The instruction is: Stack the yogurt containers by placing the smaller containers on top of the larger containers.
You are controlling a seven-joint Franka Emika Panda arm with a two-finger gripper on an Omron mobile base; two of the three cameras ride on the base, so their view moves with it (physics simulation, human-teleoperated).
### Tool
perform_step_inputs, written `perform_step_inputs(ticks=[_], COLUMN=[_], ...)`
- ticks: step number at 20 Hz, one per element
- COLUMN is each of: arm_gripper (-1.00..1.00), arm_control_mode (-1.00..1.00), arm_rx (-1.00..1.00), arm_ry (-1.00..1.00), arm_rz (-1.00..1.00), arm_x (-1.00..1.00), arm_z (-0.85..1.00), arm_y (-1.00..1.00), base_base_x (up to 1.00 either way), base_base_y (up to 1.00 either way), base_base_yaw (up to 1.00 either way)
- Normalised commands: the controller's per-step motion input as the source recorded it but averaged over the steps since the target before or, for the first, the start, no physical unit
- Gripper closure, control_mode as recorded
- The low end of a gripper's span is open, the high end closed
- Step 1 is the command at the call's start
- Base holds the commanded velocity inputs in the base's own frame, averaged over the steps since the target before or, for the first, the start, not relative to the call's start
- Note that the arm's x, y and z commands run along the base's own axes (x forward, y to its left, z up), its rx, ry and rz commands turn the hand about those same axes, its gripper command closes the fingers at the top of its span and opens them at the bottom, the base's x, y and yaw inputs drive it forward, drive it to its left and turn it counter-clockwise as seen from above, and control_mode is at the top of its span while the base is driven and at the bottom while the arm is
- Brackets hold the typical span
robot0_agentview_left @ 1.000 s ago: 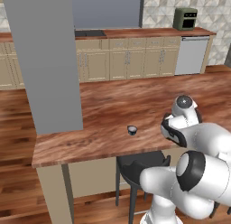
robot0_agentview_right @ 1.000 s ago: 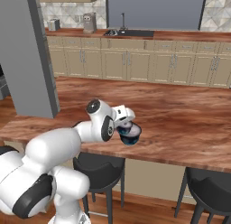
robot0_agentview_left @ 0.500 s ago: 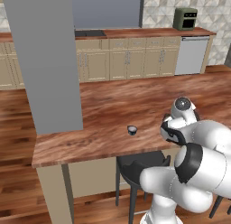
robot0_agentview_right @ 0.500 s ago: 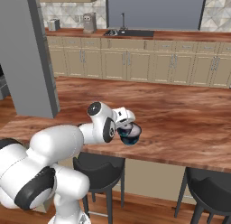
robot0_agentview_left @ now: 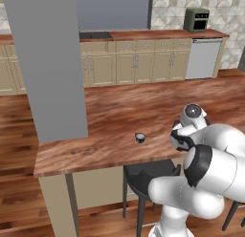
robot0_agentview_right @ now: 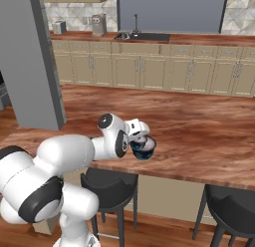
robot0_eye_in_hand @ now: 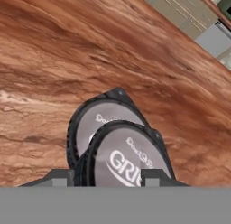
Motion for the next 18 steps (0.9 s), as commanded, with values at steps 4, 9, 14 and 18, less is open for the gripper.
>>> perform_step_inputs(ticks=[4, 9, 14, 18], arm_gripper=[1.0, 1.0, 1.0, 1.0], arm_control_mode=[-1.0, -1.0, -1.0, -1.0], arm_rx=[0.0, 0.0, 0.0, 0.0], arm_ry=[-0.08, -0.06, -0.01, 0.0], arm_rz=[0.0, 0.0, 0.0, 0.0], arm_x=[0.14, 0.17, 0.2, 0.18], arm_z=[0.0, 0.0, -0.11, -0.14], arm_y=[-0.03, -0.05, -0.08, -0.05], base_base_x=[0.0, 0.0, 0.0, 0.0], base_base_y=[0.0, 0.0, 0.0, 0.0], base_base_yaw=[0.0, 0.0, 0.0, 0.0])
